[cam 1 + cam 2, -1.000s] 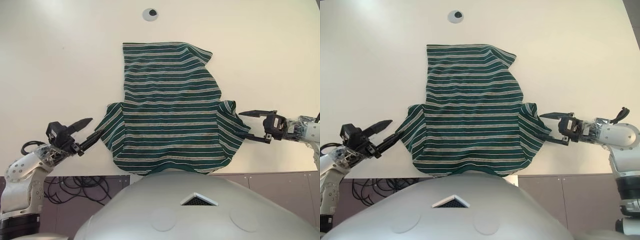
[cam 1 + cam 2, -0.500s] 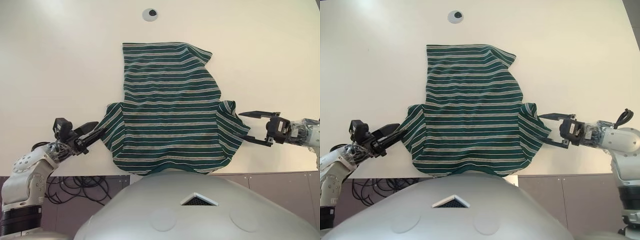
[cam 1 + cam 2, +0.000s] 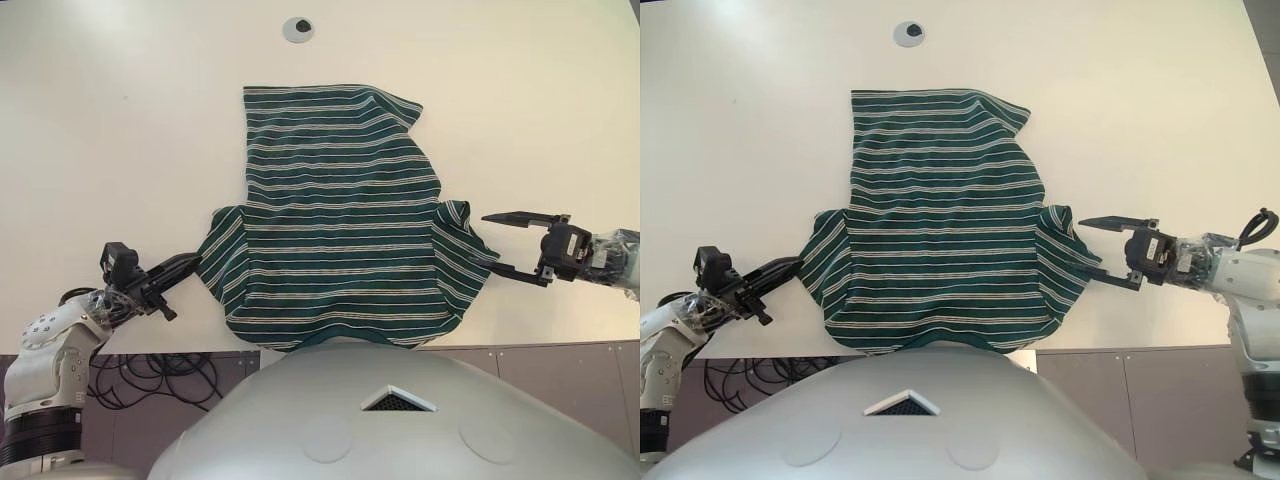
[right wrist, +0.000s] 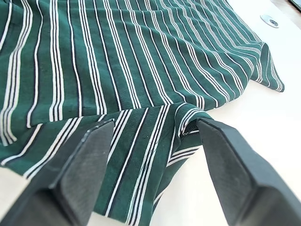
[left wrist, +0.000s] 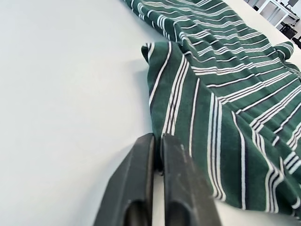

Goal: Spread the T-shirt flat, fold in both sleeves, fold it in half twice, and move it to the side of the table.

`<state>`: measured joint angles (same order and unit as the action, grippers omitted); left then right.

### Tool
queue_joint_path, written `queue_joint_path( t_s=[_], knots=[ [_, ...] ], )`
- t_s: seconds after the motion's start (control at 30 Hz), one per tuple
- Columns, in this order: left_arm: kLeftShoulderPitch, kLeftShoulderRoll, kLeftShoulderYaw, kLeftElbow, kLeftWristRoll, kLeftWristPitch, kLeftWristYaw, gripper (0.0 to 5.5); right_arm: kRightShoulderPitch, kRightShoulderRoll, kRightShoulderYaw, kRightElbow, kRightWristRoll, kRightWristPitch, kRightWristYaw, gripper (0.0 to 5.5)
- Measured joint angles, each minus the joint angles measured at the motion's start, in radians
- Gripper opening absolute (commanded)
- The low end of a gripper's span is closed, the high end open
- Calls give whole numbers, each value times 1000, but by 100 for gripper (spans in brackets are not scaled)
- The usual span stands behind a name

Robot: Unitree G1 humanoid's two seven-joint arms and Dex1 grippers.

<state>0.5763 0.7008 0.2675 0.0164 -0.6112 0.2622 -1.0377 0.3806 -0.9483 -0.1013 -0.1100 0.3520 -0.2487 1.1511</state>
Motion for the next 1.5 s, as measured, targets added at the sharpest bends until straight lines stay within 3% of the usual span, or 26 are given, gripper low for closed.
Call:
queue_joint_path(
  t_s=[0.17,0.4,0.8,0.9,1.13,1.27,1.4,1.5],
  knots=[
    [25,-3,10,-27,-11,5,-27,4,-4,21,-17,4,11,12,-1,323],
    [23,-36,77,-75,-161,163,-37,4,-21,40,-19,5,35,38,-1,323],
    [-50,-133,53,-344,-355,357,92,4,6,79,-47,35,92,111,13,323],
    [-94,-177,-2,-361,-356,379,139,4,22,78,-78,38,177,227,24,323],
    [-158,-272,-184,-345,-255,374,206,4,28,34,-137,41,356,711,-13,323],
    [-137,-278,-238,-326,-163,332,215,60,8,-13,-121,85,303,851,-52,323],
    [-128,-281,-251,-319,-142,317,220,114,-14,-16,-101,108,262,863,-53,323],
    [-107,-281,-261,-321,-131,299,217,157,-31,-25,-85,115,228,865,-45,271]
  ],
)
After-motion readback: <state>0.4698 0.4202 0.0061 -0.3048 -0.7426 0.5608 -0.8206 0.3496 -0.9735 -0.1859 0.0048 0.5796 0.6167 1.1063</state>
